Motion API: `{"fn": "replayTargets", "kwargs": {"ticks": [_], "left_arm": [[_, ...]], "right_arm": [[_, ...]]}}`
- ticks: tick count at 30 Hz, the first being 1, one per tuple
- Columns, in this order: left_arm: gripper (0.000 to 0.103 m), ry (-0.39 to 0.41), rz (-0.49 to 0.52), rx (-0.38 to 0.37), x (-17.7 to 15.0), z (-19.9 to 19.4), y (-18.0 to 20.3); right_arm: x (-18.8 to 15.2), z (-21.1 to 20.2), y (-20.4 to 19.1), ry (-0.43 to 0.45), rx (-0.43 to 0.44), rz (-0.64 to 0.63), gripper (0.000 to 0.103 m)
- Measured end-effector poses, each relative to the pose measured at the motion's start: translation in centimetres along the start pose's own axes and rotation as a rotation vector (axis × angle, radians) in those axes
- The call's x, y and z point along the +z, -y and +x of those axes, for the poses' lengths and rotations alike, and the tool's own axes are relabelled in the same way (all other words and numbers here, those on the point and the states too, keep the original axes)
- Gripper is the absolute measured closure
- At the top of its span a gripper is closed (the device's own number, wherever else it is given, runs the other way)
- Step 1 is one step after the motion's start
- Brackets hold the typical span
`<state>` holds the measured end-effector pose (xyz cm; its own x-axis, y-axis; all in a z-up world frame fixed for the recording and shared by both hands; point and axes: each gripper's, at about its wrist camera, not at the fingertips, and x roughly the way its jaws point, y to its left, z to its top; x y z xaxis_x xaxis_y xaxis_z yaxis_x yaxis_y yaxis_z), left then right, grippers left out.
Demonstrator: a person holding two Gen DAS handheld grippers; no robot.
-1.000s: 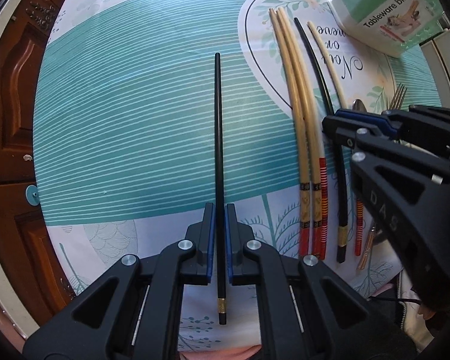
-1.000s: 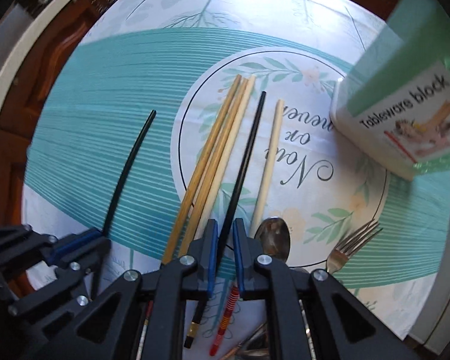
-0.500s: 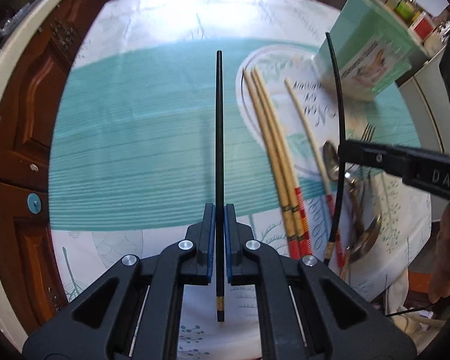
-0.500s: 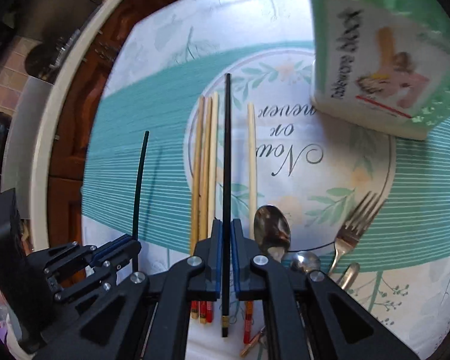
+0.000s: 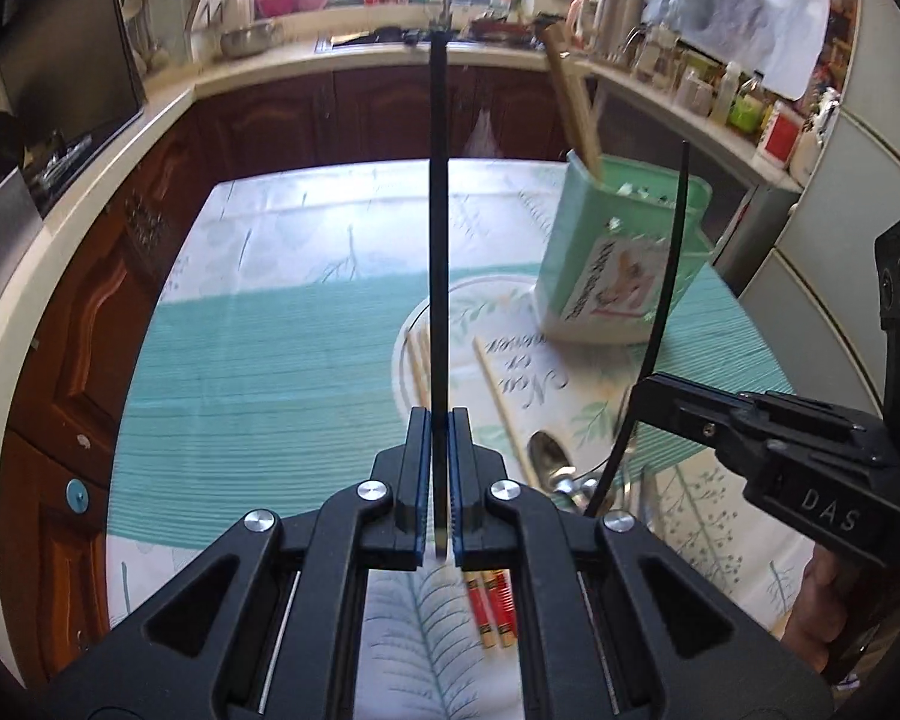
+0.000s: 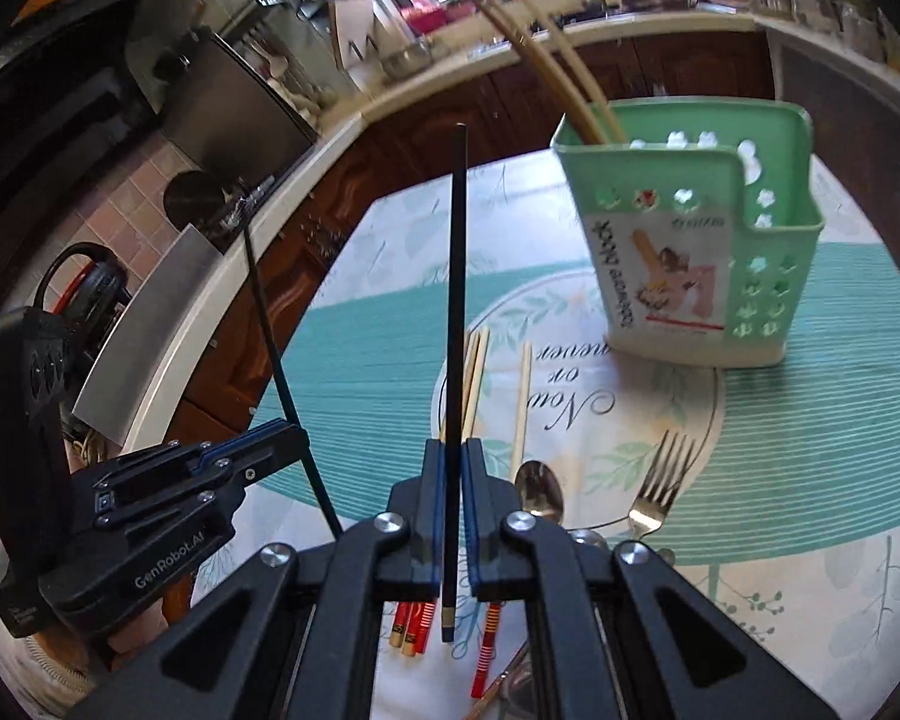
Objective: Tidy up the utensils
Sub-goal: 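Lift both black chopsticks with both tools and drop them into the green holder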
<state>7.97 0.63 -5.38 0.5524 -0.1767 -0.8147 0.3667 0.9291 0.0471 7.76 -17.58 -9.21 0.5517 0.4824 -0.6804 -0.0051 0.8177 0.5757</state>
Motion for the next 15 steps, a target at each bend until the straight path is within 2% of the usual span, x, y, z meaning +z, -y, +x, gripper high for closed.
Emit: {"fn": "replayTargets", "kwargs": {"ticks": [6, 15], "left_arm": [[0.1, 0.073, 0.04, -0.027, 2.1, -2.4, 3.0], [0.1, 0.207, 0.108, -0.096, 9.9, -7.5, 8.0]], "right_arm": [[0.2, -3.2, 0.0, 0.112, -0.003, -0.037, 0.098], [3.5, -9.6, 0.1, 0.305, -0.027, -0.085, 0.098]]}}
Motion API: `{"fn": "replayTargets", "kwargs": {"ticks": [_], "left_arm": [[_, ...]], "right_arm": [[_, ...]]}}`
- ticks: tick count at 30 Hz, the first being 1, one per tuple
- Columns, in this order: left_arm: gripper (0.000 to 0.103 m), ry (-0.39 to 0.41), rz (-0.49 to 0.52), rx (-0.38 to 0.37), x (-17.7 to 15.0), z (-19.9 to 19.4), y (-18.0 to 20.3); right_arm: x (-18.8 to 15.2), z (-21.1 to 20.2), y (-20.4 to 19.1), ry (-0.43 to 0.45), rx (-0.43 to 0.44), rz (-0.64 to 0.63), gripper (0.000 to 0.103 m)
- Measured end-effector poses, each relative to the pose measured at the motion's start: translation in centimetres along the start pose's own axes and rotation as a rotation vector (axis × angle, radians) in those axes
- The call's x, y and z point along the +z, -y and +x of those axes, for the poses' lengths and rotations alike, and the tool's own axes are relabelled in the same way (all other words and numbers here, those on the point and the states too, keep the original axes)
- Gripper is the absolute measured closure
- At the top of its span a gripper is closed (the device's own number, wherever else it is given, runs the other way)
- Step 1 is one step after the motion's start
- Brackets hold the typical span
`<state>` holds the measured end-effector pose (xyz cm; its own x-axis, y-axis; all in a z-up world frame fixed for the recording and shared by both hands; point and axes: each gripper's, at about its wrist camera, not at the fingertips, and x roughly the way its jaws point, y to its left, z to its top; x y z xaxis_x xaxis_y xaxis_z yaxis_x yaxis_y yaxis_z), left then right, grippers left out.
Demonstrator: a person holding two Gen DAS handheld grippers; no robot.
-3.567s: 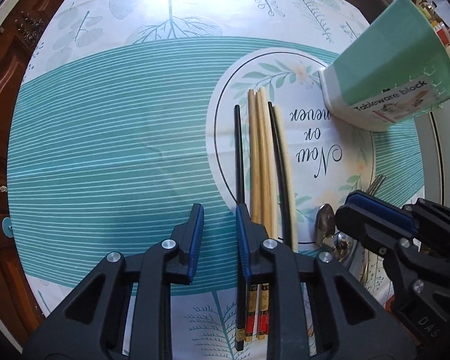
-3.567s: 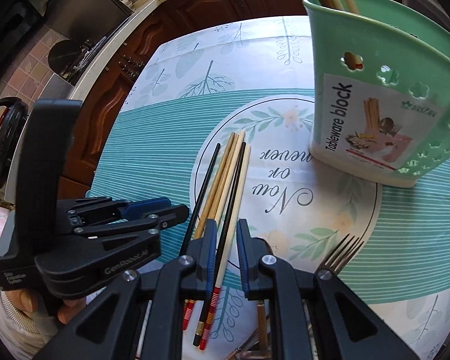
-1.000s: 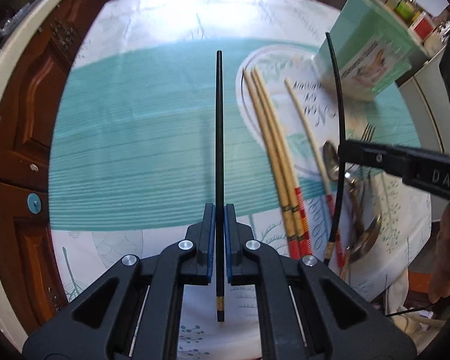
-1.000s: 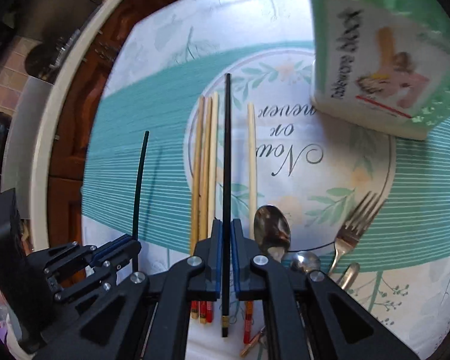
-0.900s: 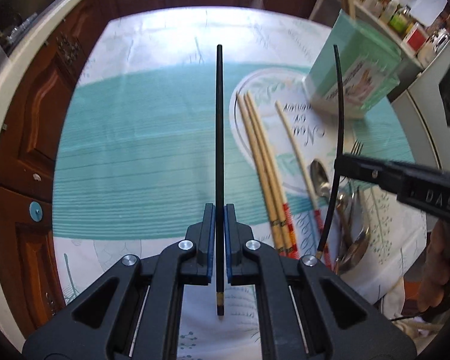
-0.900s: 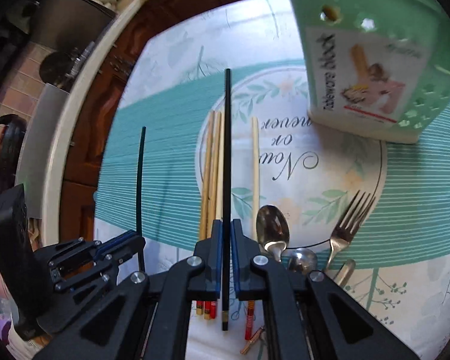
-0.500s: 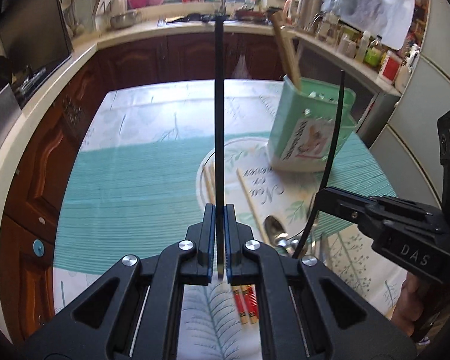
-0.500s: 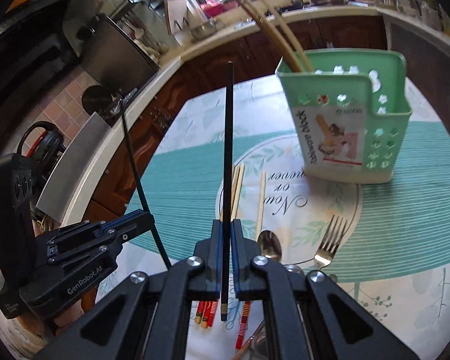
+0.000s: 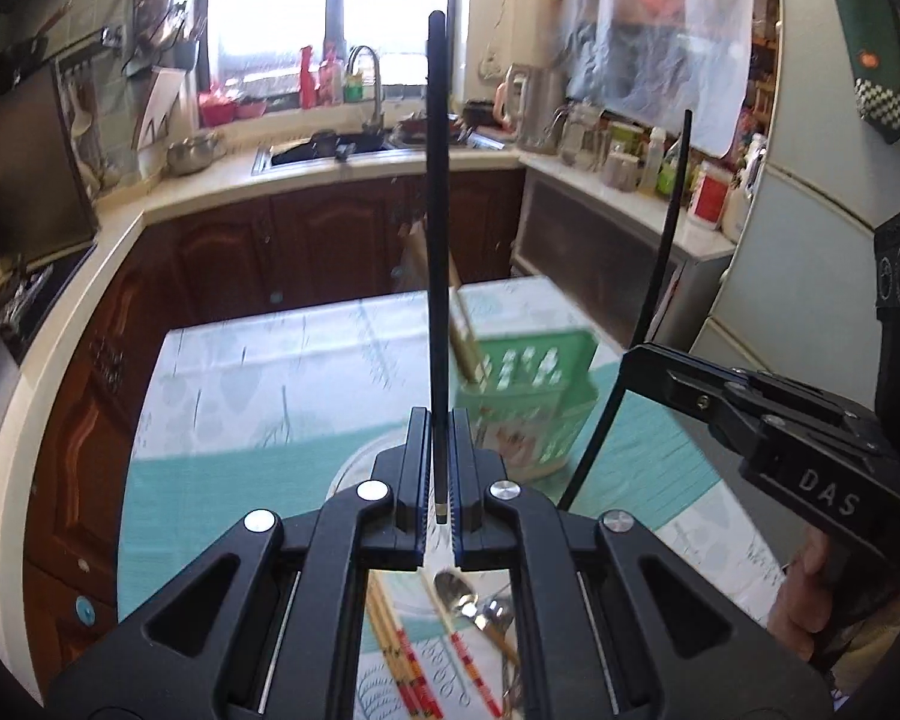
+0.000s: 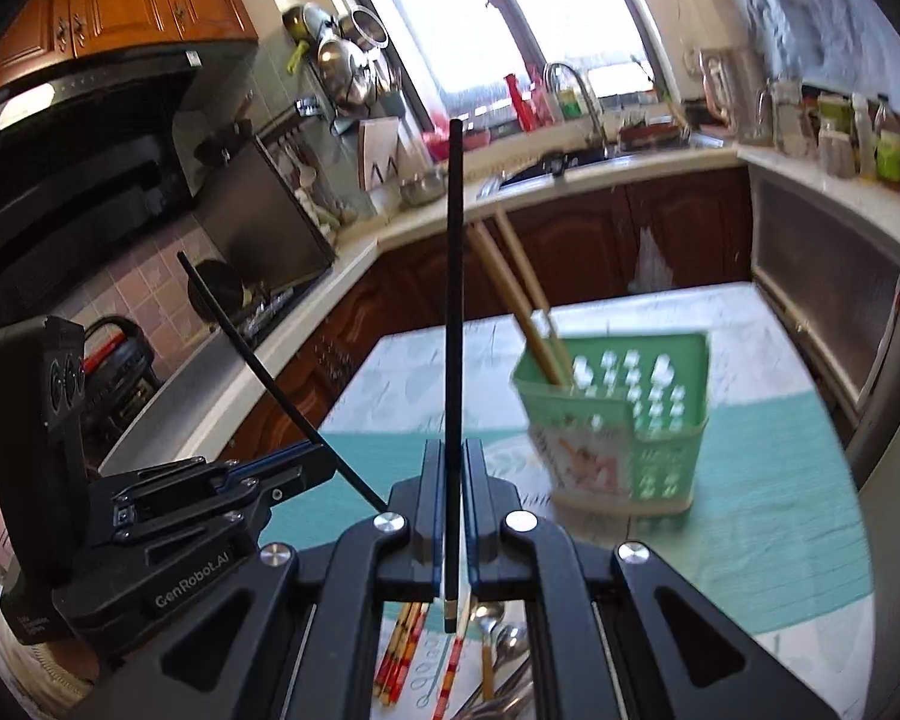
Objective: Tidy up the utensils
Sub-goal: 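Lift both black chopsticks with both tools and drop them into the green holder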
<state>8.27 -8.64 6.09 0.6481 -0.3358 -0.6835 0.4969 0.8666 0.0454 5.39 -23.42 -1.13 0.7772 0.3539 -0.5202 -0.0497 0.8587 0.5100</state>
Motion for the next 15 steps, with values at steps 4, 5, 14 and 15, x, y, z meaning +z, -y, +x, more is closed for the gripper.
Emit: {"fn": "replayTargets", "kwargs": {"ticks": [4, 5, 14, 15], "left_arm": [[0.1, 0.044, 0.003, -0.026, 4.7, -0.3, 1.5], [0.1, 0.052, 0.004, -0.029, 5.9, -0.1, 1.8], [0.1, 0.025, -0.027, -0.049, 11.1, 5.8, 2.8], [0.1, 0.013, -0.03, -0.049, 11.2, 6.8, 2.8]], "right_arm": [[3.4, -1.5, 0.8, 0.091, -0.039, -0.025, 0.098], [4.1, -1.8, 0.9, 0.108, -0.048, -0.033, 0.098], [9.3, 0.3, 2.2, 0.234, -0.147, -0.104, 0.098], [9.5, 1.0, 2.6, 0.236, -0.149, -0.107, 0.098]]}}
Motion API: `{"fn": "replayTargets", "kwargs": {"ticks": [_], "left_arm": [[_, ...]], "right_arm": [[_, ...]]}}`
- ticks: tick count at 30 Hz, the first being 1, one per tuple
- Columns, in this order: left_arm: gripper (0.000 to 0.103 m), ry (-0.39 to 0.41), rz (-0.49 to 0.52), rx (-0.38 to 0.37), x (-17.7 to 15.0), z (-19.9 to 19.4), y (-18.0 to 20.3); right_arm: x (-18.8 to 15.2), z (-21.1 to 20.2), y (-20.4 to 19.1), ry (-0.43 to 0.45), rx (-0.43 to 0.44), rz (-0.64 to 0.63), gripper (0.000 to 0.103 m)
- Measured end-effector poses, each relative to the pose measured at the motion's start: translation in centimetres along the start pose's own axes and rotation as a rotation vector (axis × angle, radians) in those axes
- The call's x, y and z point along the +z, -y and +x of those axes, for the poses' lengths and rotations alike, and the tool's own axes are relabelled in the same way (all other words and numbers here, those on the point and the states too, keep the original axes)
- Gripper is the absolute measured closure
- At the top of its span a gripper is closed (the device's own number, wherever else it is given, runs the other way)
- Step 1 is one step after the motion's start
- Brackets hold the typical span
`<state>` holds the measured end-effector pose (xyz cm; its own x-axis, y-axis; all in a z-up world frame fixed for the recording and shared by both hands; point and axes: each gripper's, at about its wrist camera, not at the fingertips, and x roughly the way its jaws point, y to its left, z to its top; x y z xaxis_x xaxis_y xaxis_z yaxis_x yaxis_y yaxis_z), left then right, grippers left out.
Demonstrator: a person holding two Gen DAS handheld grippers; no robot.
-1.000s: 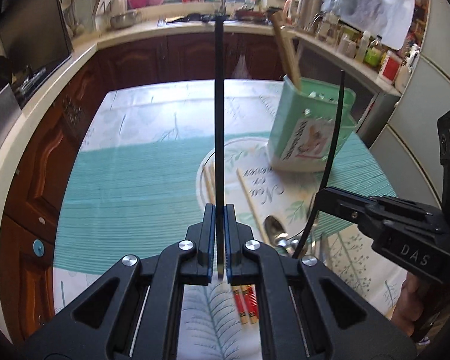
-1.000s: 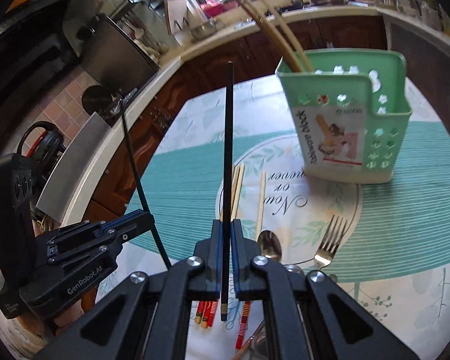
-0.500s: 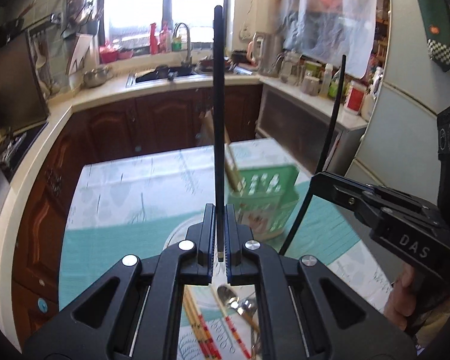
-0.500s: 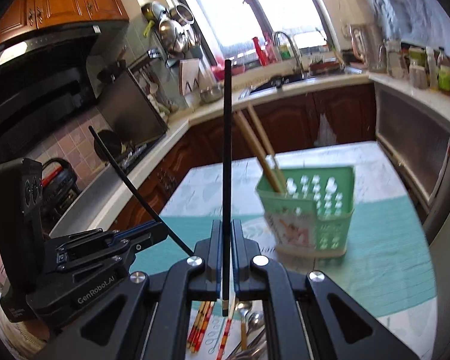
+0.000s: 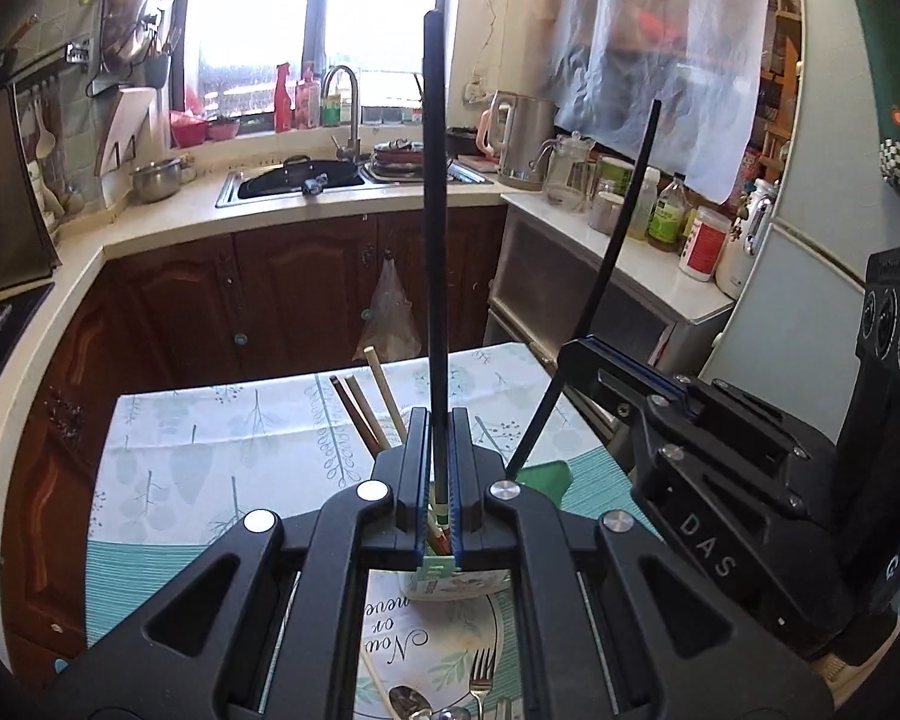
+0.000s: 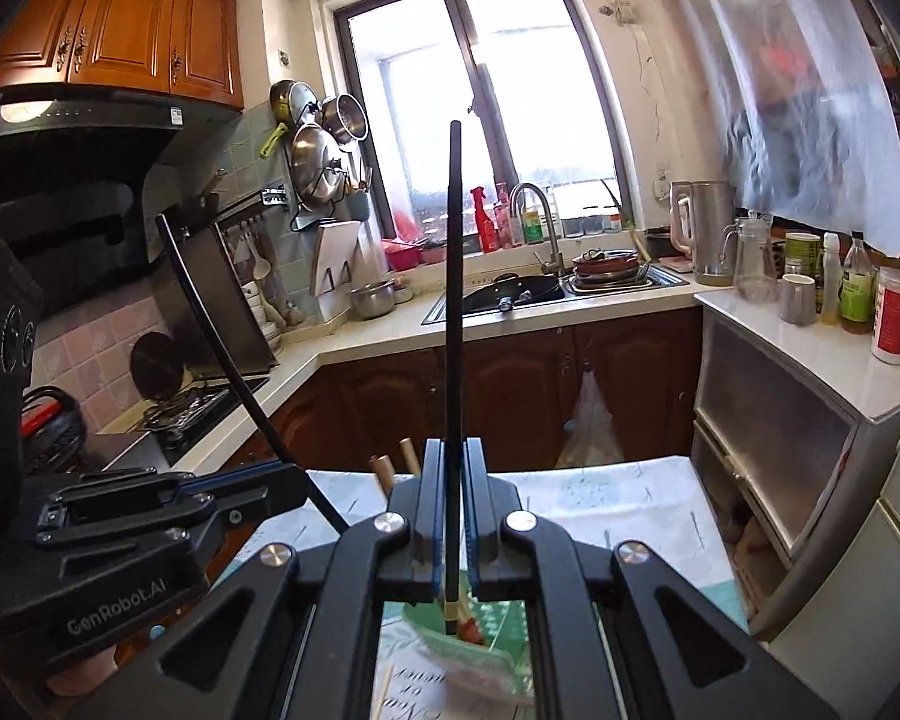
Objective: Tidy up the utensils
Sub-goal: 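Lift both black chopsticks with both tools and drop them into the green holder, then open both tools and bring them back over the remaining chopsticks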
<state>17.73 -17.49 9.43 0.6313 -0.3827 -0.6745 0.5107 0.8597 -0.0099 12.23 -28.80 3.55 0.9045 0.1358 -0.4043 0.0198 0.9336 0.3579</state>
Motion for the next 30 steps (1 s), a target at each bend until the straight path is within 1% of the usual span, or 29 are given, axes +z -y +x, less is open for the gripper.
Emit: {"fn": "replayTargets", "kwargs": {"ticks": [3, 6, 8, 11, 13, 15, 17, 18, 19, 20, 21, 22, 26, 30], "left_arm": [[0.1, -0.049, -0.016, -0.008, -0.9, 3.0, -0.7], [0.1, -0.109, -0.012, -0.023, -2.4, 5.4, -1.4], [0.1, -0.155, 0.001, 0.005, -3.5, 6.6, -1.6], [0.099, -0.207, -0.011, -0.009, -5.1, 7.6, -2.4], [0.099, -0.222, -0.031, -0.019, -5.7, 7.8, -2.9], [0.097, -0.229, -0.052, -0.022, -6.5, 7.4, -3.7], [0.093, -0.224, -0.067, -0.02, -7.3, 6.8, -4.4], [0.088, -0.219, -0.072, -0.015, -7.6, 6.3, -4.8], [0.081, -0.215, -0.077, -0.011, -7.8, 5.8, -5.0], [0.078, -0.211, -0.085, -0.008, -8.1, 5.2, -5.5], [0.073, -0.207, -0.097, -0.001, -8.5, 4.7, -6.0], [0.07, -0.206, -0.107, 0.004, -8.7, 4.1, -6.4], [0.07, -0.212, -0.14, 0.025, -10.0, 2.1, -8.1], [0.07, -0.219, -0.149, 0.06, -11.4, 0.2, -9.4]], "right_arm": [[-0.4, 2.1, 0.6, -0.013, -0.009, -0.015, 0.098], [-1.4, 4.3, 1.2, -0.073, -0.004, -0.026, 0.098], [-2.3, 5.7, 1.4, -0.138, 0.01, -0.046, 0.098], [-3.6, 7.4, 0.9, -0.252, 0.061, -0.094, 0.097], [-4.3, 7.7, 0.2, -0.286, 0.069, -0.131, 0.097], [-4.8, 7.8, -0.2, -0.304, 0.078, -0.144, 0.095], [-5.1, 7.7, -0.3, -0.313, 0.089, -0.139, 0.092], [-5.2, 7.5, -0.4, -0.315, 0.095, -0.131, 0.09], [-5.2, 7.3, -0.5, -0.313, 0.1, -0.123, 0.09], [-5.3, 7.1, -0.4, -0.312, 0.103, -0.118, 0.09], [-5.4, 6.9, -0.5, -0.313, 0.106, -0.11, 0.09], [-5.4, 6.6, -0.5, -0.314, 0.11, -0.1, 0.09], [-5.8, 5.5, -0.6, -0.326, 0.111, -0.062, 0.09], [-6.7, 4.1, -1.2, -0.341, 0.12, -0.042, 0.09]]}}
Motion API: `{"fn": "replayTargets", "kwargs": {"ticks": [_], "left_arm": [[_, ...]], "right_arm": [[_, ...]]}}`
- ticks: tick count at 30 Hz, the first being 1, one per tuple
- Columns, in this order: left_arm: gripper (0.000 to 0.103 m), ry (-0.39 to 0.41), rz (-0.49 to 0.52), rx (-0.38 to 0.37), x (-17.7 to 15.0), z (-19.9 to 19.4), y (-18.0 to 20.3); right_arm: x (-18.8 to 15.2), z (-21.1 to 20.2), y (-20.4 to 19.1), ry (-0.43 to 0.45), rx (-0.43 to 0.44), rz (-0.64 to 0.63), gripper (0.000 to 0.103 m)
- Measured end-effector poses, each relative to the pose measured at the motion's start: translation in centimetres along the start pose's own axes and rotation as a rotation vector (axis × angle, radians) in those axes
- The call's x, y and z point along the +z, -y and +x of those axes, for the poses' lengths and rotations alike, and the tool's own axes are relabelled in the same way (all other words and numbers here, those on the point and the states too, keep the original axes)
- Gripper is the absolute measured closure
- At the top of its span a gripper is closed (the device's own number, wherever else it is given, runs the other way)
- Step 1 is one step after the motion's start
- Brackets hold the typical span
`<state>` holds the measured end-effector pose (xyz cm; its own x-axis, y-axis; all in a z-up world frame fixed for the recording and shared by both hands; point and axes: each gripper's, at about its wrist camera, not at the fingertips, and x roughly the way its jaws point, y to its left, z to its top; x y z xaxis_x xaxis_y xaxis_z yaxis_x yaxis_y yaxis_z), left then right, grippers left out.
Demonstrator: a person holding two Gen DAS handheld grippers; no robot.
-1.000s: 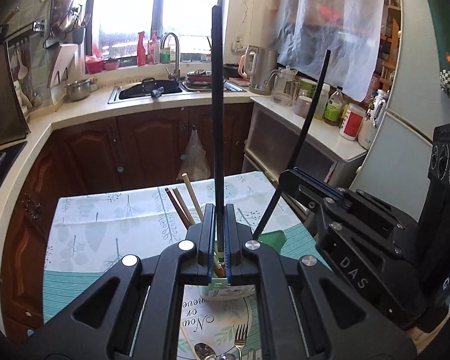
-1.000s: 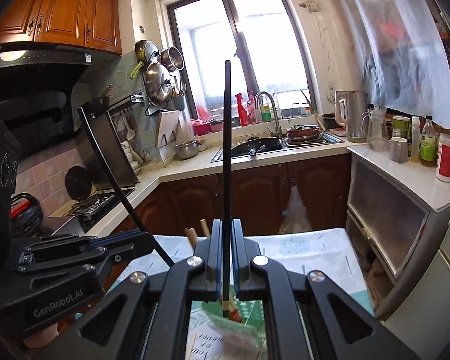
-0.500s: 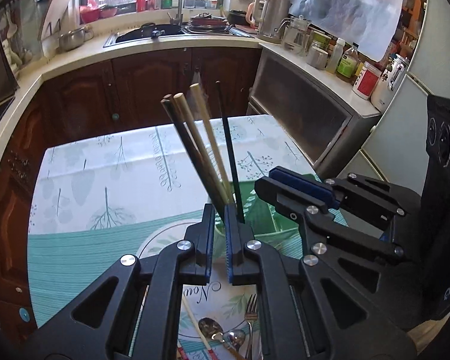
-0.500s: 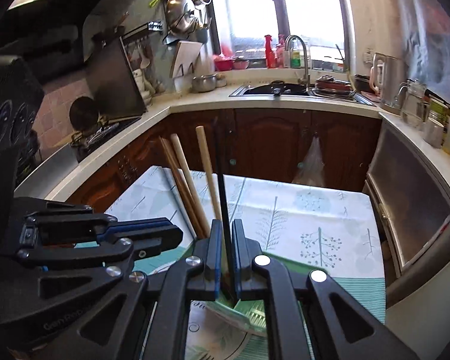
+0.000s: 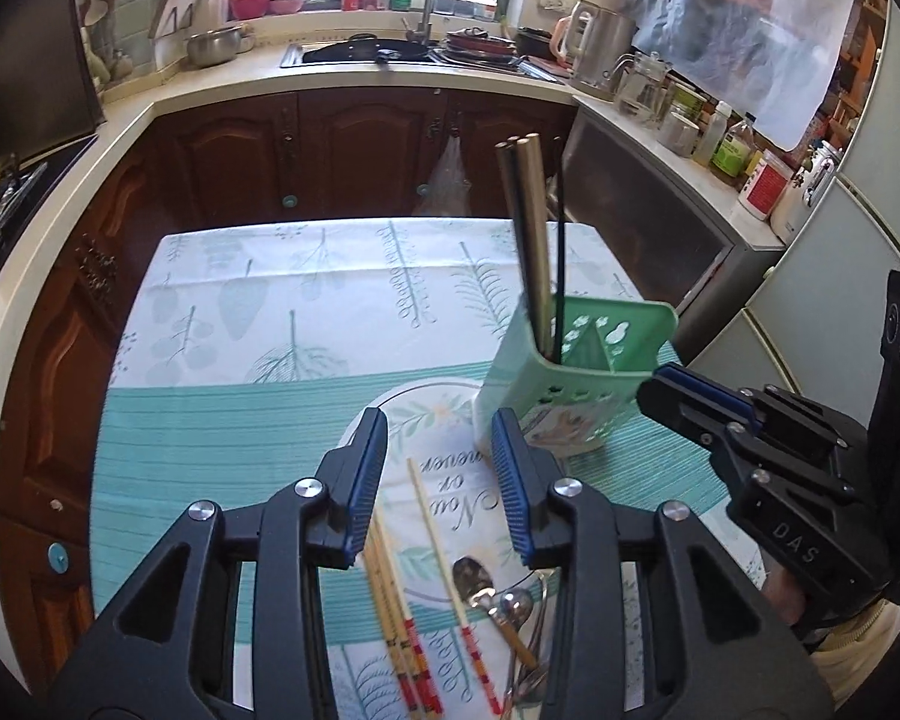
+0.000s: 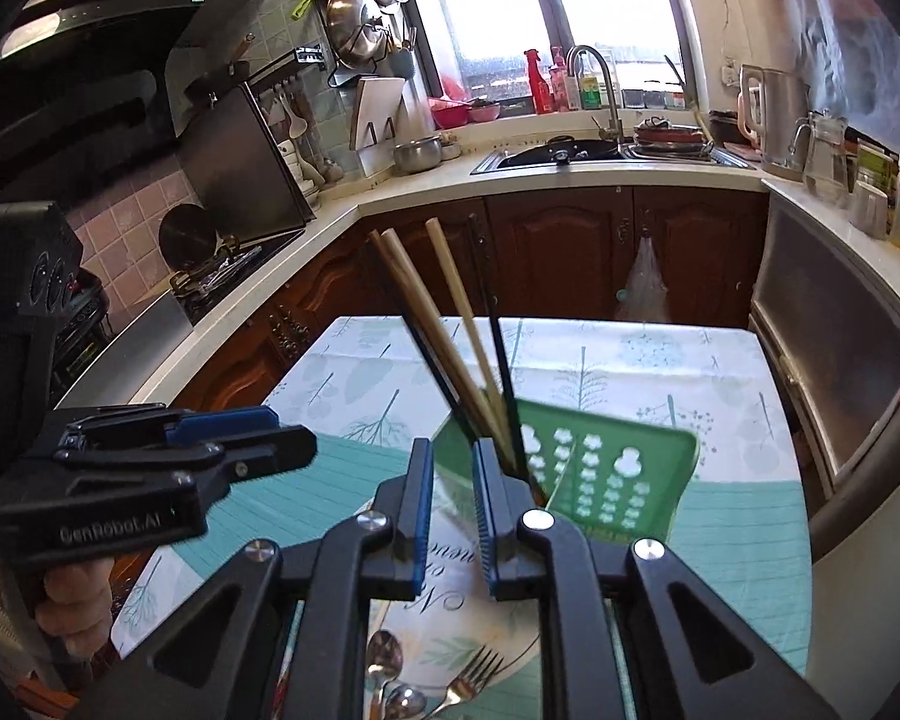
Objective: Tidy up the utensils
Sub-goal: 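Open both tools and bring them back over the remaining chopsticks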
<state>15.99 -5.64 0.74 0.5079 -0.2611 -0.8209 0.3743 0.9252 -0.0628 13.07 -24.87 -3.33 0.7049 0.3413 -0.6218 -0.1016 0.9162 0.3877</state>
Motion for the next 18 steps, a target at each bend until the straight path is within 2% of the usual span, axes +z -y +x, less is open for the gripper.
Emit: {"fn": "replayTargets", "kwargs": {"ticks": [10, 18], "left_arm": [[0.07, -0.007, -0.034, 0.036, -4.0, -3.7, -1.8], [0.07, -0.103, -0.058, 0.034, -6.6, -2.1, -2.8]], "right_arm": [[-2.9, -1.4, -2.4, -0.065, 0.018, 0.063, 0.09], [-4.5, -0.4, -4.2, -0.156, 0.045, 0.089, 0.09]]}}
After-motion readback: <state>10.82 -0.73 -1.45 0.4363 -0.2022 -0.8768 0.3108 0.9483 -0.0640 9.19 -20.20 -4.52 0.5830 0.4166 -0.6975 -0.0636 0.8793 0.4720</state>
